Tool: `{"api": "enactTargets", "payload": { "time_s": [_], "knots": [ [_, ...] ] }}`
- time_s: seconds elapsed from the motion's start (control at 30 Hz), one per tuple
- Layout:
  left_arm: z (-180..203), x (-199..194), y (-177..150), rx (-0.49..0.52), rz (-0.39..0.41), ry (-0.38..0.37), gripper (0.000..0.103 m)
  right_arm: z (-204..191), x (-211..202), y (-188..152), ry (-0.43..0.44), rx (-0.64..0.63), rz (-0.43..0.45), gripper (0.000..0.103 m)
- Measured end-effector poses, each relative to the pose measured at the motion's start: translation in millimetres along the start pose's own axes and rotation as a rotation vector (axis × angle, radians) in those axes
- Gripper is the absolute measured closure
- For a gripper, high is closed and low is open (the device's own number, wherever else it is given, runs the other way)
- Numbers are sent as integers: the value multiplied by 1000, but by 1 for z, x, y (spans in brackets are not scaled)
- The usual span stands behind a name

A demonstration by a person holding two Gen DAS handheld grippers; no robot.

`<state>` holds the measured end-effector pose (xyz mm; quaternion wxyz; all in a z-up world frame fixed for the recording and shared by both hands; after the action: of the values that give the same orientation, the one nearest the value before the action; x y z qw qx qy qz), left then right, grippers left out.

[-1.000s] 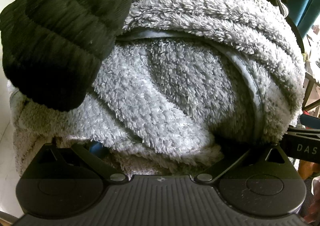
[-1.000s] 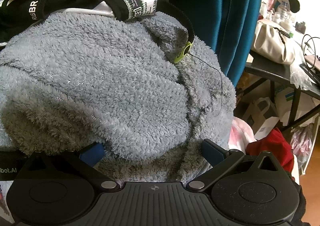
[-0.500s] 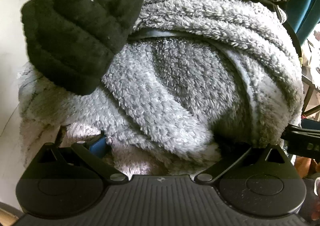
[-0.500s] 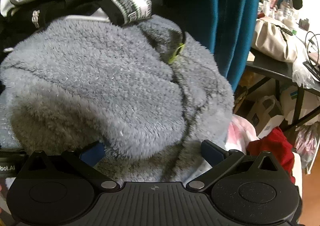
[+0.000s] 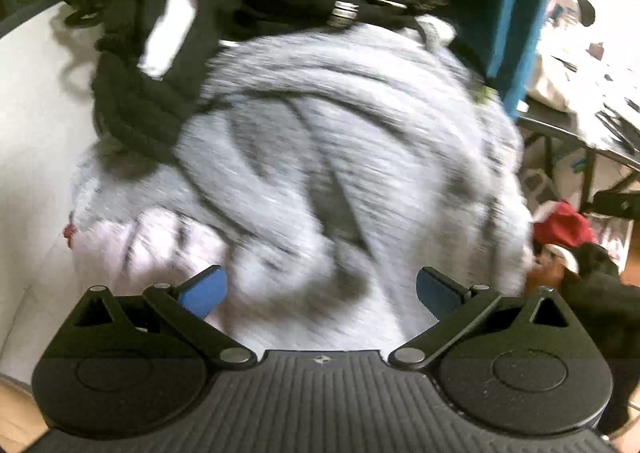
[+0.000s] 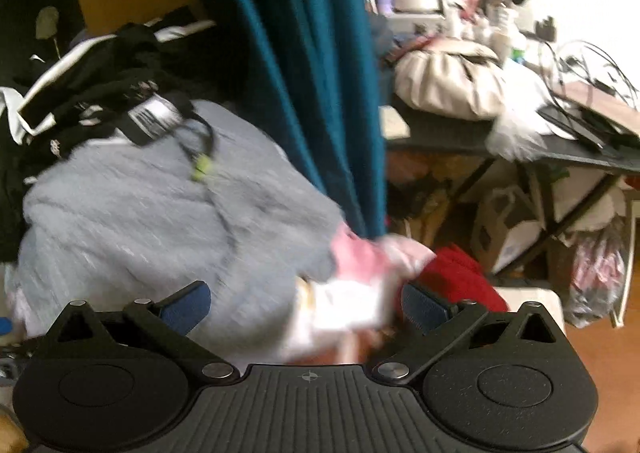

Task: Fold clothes
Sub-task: 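Grasp the black knit garment with the left gripper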

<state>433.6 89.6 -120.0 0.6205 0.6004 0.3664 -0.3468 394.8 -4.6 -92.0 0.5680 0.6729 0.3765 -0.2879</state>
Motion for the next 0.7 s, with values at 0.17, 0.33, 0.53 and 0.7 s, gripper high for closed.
{"api": "enactTargets", "payload": {
  "time_s": [0.17, 0.33, 0.53, 0.7],
  "knots": [
    [52, 23, -35, 7, -71, -37, 0, 41, -7, -29, -22, 3, -43, 1],
    [100, 25, -60, 26, -120, -92, 0, 78, -6, -51, -38, 14, -77, 1],
    [133, 47, -94, 18, -189, -75, 0, 115, -4, -65, -47, 33, -107, 1],
    [138, 73, -112, -75, -226, -54, 0, 137, -6, -73, -46, 25, -126, 1]
  ]
}}
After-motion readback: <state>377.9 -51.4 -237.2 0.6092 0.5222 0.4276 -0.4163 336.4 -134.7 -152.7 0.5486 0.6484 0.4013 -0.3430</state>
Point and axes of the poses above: each gripper's, at about its wrist camera, not at the fingertips, and x roughly the way its jaws point, z to its right, y to its top, the point moved 7 cm from there along x, roughly the way its jaws point, and after that the axes turned 10 degrees about -z, right-handed, at the moved point
